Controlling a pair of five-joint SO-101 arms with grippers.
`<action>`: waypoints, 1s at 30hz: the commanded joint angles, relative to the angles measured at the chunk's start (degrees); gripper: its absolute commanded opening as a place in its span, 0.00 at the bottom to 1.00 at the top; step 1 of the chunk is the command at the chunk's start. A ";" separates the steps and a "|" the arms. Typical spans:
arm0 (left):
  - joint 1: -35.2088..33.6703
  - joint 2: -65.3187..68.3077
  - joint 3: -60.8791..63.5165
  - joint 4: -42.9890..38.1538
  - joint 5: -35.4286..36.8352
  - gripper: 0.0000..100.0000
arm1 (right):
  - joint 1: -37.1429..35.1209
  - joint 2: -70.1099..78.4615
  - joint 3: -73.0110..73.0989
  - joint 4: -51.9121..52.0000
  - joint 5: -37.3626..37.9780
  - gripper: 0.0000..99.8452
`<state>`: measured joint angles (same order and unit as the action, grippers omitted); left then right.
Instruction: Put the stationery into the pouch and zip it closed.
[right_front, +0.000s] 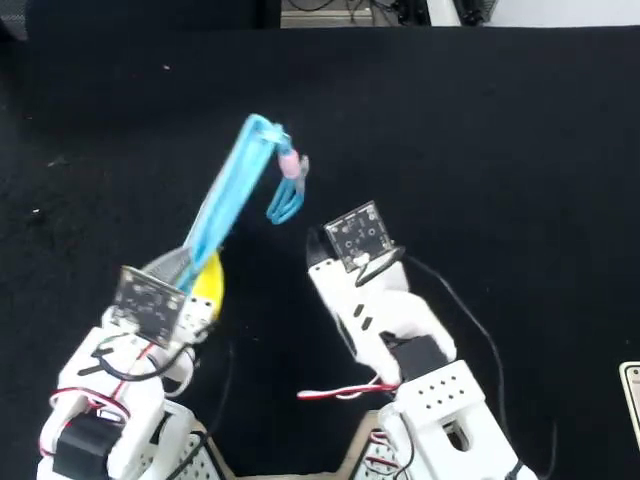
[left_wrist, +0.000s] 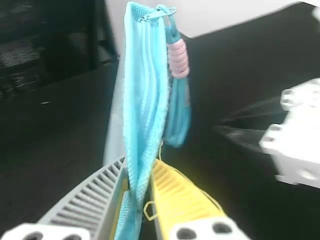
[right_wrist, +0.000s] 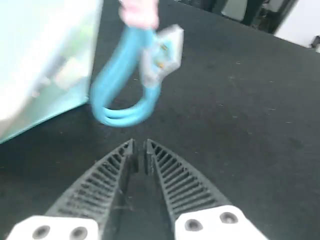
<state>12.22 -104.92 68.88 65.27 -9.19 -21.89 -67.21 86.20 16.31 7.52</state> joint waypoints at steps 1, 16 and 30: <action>-9.71 0.53 -3.30 0.00 0.26 0.03 | 3.69 -1.19 -0.31 -1.49 1.23 0.03; -23.43 0.97 -4.44 -18.29 -0.09 0.03 | 3.87 -1.10 -0.04 -1.58 1.41 0.03; -23.96 21.01 -7.96 -39.12 -0.18 0.03 | 3.87 -1.10 -0.04 -1.58 1.49 0.03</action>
<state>-11.25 -92.70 66.51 31.60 -8.75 -18.99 -67.21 86.55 16.13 8.40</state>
